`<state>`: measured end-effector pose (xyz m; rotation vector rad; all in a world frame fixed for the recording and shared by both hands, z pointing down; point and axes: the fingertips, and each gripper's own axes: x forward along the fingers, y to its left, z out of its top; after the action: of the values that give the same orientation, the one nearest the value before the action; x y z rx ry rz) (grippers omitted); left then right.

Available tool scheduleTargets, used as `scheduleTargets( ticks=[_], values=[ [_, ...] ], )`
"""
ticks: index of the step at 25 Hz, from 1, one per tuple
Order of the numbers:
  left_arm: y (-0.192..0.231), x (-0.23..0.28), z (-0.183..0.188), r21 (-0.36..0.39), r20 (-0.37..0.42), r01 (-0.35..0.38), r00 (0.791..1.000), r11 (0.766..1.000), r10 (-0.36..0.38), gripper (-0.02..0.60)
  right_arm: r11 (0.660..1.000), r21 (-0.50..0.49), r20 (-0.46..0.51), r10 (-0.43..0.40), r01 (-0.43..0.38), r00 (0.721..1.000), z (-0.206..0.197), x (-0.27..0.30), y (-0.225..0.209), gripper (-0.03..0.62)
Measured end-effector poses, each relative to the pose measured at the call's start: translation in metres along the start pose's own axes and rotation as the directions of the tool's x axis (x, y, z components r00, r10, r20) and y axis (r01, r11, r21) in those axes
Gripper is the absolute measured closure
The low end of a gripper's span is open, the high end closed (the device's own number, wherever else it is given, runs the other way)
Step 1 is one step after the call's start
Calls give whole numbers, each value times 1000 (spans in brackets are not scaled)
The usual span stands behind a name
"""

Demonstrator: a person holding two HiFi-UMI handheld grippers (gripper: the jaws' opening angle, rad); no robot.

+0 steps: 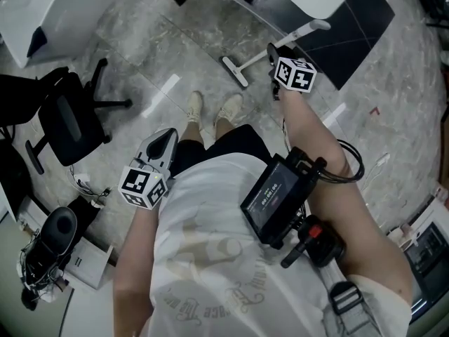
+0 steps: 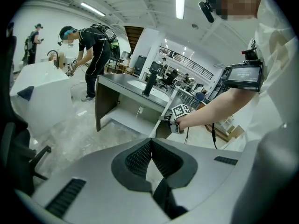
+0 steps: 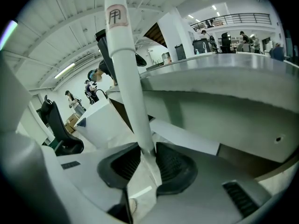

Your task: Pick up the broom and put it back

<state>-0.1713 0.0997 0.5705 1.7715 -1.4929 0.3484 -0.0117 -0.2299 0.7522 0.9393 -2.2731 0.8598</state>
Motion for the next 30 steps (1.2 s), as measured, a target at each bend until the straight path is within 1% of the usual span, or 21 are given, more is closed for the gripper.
scheduleTargets(
  ticks=[4, 8, 12, 16, 20, 25, 30],
  values=[
    [8, 4, 4, 1, -5, 15, 1000, 1000, -15, 569, 1000, -28, -27, -12, 11, 1000, -1, 0, 7, 486],
    [12, 18, 11, 19, -7, 47, 999, 999, -47, 569, 999, -52, -57, 5, -8, 998, -13, -4, 15, 490],
    [4, 28, 22, 46, -5, 79, 997, 996, -79, 569, 995, -95, -93, 8, -17, 996, -26, -22, 19, 491],
    [2, 37, 38, 84, 3, 111, 994, 990, -111, 569, 995, -100, -85, -21, 13, 996, -30, -41, 13, 493],
    [1, 41, 44, 95, 8, 134, 991, 986, -136, 569, 993, -109, -68, -41, 34, 997, -29, -59, 10, 494],
    [4, 55, 57, 153, -14, 206, 978, 967, -206, 569, 991, -103, -25, -84, 81, 996, -18, -85, 9, 494],
    [3, 47, 69, 202, -11, 271, 961, 941, -275, 569, 985, -105, 3, -137, 137, 991, -16, -129, 22, 494]
  ],
)
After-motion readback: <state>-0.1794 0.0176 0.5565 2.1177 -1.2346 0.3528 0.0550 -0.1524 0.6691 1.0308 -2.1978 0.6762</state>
